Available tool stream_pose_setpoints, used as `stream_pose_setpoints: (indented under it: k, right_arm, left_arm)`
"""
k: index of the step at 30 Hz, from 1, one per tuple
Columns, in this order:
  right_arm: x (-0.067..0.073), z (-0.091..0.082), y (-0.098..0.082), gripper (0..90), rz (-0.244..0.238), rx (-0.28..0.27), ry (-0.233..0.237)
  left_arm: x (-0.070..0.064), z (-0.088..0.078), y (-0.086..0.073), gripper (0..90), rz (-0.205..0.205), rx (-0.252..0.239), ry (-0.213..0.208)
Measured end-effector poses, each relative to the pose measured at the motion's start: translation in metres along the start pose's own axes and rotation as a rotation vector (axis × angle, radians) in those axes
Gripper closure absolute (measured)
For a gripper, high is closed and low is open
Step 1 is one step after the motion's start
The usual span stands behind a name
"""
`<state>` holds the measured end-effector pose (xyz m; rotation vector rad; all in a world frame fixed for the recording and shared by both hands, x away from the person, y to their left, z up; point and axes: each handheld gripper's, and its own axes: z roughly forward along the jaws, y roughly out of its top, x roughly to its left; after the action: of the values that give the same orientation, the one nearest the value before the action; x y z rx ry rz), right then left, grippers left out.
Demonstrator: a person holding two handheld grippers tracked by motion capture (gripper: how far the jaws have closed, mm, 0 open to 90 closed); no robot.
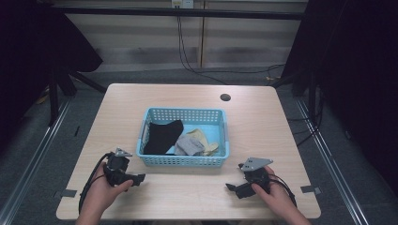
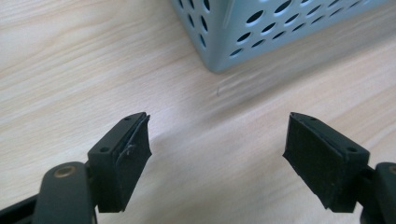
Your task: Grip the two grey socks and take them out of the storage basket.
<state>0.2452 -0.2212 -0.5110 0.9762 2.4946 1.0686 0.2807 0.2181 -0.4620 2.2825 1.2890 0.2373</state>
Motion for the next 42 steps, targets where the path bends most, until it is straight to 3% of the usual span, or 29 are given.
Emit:
stream_pose_setpoints:
  k: [1, 6, 11, 17, 22, 23, 29, 34, 42]
  right_arm:
    - [0.000, 0.000, 0.000, 9.6, 0.000, 0.000, -0.001]
    - [0.000, 0.000, 0.000, 9.6, 0.000, 0.000, -0.001]
    - [0.000, 0.000, 0.000, 9.6, 0.000, 0.000, -0.001]
    - [0.000, 0.000, 0.000, 9.6, 0.000, 0.000, 0.000]
    - [0.000, 0.000, 0.000, 9.6, 0.001, 0.000, -0.001]
    - [0.000, 0.000, 0.000, 9.6, -0.001, -0.001, -0.001]
    - [0.000, 0.000, 0.000, 9.6, 0.001, -0.003, -0.001]
    - [0.000, 0.000, 0.000, 9.6, 0.000, -0.004, -0.002]
    - [0.000, 0.000, 0.000, 9.6, 0.000, -0.004, -0.002]
  left_arm:
    - [0.001, -0.004, 0.004, 21.8, 0.003, 0.026, -0.009]
    - [0.002, -0.011, 0.014, 21.9, 0.008, 0.065, -0.023]
    - [0.000, -0.023, 0.035, 21.9, 0.031, 0.125, -0.054]
    - [-0.001, -0.034, 0.056, 22.0, 0.047, 0.124, -0.064]
    - [-0.006, -0.037, 0.071, 22.4, 0.032, 0.115, -0.082]
    - [-0.007, -0.039, 0.079, 22.5, 0.056, 0.127, -0.079]
    - [-0.014, -0.045, 0.104, 22.8, 0.049, 0.109, -0.081]
    - [-0.024, -0.038, 0.122, 22.9, 0.068, 0.096, -0.083]
    - [-0.044, -0.008, 0.144, 24.8, 0.060, 0.115, -0.116]
